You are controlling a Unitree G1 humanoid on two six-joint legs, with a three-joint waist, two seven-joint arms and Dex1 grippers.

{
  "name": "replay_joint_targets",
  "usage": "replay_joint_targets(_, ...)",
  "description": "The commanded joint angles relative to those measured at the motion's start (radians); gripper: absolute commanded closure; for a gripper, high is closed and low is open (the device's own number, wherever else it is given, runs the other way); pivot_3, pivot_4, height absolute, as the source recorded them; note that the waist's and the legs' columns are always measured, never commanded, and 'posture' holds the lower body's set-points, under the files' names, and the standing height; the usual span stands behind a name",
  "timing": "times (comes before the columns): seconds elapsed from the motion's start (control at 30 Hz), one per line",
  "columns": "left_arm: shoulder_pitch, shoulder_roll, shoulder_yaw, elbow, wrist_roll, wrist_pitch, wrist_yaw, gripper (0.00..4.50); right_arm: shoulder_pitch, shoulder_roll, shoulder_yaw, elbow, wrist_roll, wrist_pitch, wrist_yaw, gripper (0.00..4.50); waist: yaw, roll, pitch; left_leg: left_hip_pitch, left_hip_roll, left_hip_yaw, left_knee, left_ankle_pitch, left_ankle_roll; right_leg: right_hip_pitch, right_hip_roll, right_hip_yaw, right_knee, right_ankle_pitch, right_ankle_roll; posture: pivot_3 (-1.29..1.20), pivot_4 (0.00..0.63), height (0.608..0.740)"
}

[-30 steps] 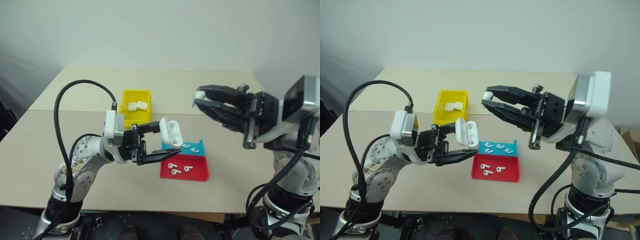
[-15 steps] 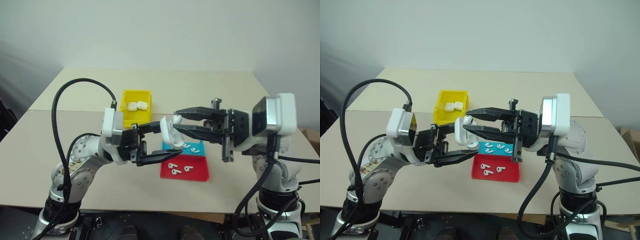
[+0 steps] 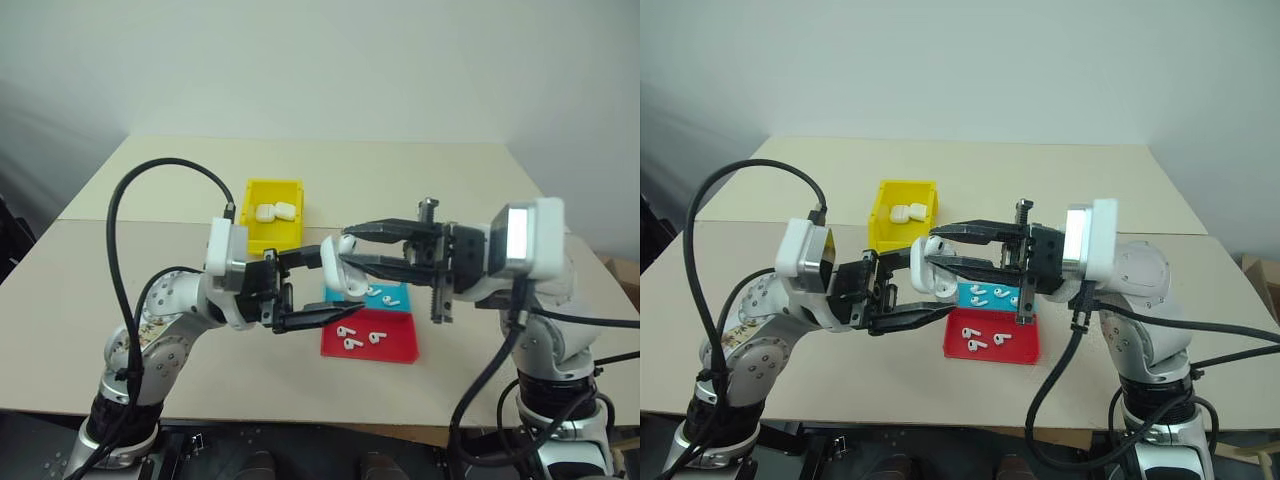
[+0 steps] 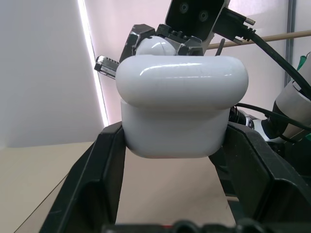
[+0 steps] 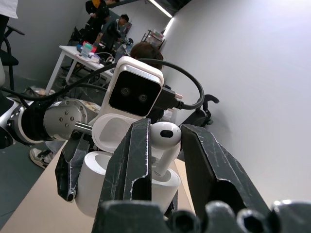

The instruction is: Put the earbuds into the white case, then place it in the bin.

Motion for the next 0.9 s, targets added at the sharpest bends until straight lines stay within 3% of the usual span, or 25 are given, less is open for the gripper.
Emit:
replay_joint_targets(0.03, -0.013, -0.010, 0.007, -0.028, -0.010, -0.017, -0.003, 1.75, 0.000, -0.011, 0.009, -0.001, -0.013, -0.032, -0.001, 3.37, 0.000, 0.000, 0.000, 0.000, 0.000, 0.000, 0.000, 0.000, 0.000, 0.000, 0.000, 0.000, 0.000, 0.000, 0.000, 0.00, 0.150, 0.740)
replay_joint_targets(0.2, -0.009, -0.012, 0.009, -0.028, -0.008, -0.020, -0.005, 1.75, 0.009, -0.022, 0.012, -0.003, -0.007, -0.037, 0.012, 3.37, 0.000, 0.000, 0.000, 0.000, 0.000, 0.000, 0.000, 0.000, 0.000, 0.000, 0.000, 0.000, 0.000, 0.000, 0.000, 0.00, 0.150, 0.740)
replay_joint_targets(0.3, -0.008, -0.014, 0.009, -0.024, 0.000, -0.025, -0.010, 1.75, 0.011, -0.036, 0.013, -0.005, 0.005, -0.044, 0.033, 2.71, 0.000, 0.000, 0.000, 0.000, 0.000, 0.000, 0.000, 0.000, 0.000, 0.000, 0.000, 0.000, 0.000, 0.000, 0.000, 0.00, 0.150, 0.740)
replay_joint_targets(0.43, -0.010, -0.018, 0.009, -0.023, 0.005, -0.023, -0.013, 1.75, 0.014, -0.053, 0.020, -0.002, -0.010, -0.063, 0.049, 1.40, 0.000, 0.000, 0.000, 0.000, 0.000, 0.000, 0.000, 0.000, 0.000, 0.000, 0.000, 0.000, 0.000, 0.000, 0.000, 0.00, 0.150, 0.740)
replay_joint_targets(0.63, 0.031, 0.006, 0.022, 0.014, 0.058, -0.063, -0.049, 1.75, -0.009, -0.108, -0.042, 0.018, 0.058, -0.033, 0.059, 1.40, 0.000, 0.000, 0.000, 0.000, 0.000, 0.000, 0.000, 0.000, 0.000, 0.000, 0.000, 0.000, 0.000, 0.000, 0.000, 0.00, 0.150, 0.740)
replay_joint_targets(0.73, 0.099, 0.042, 0.037, 0.059, 0.111, -0.136, -0.119, 1.75, -0.072, -0.215, -0.052, 0.068, 0.064, 0.097, 0.043, 1.40, -0.003, 0.000, 0.000, 0.001, 0.000, 0.001, 0.000, 0.000, 0.000, 0.000, 0.000, 0.001, 0.000, 0.000, 0.000, 0.00, 0.150, 0.740)
replay_joint_targets(0.9, 0.248, 0.091, 0.072, 0.121, 0.187, -0.283, -0.211, 1.75, -0.290, -0.414, 0.127, 0.242, -0.137, 0.298, 0.090, 1.40, -0.011, 0.001, 0.001, 0.001, 0.000, 0.002, -0.001, 0.000, 0.000, -0.002, -0.001, 0.001, 0.000, 0.000, -0.001, 0.00, 0.150, 0.740)
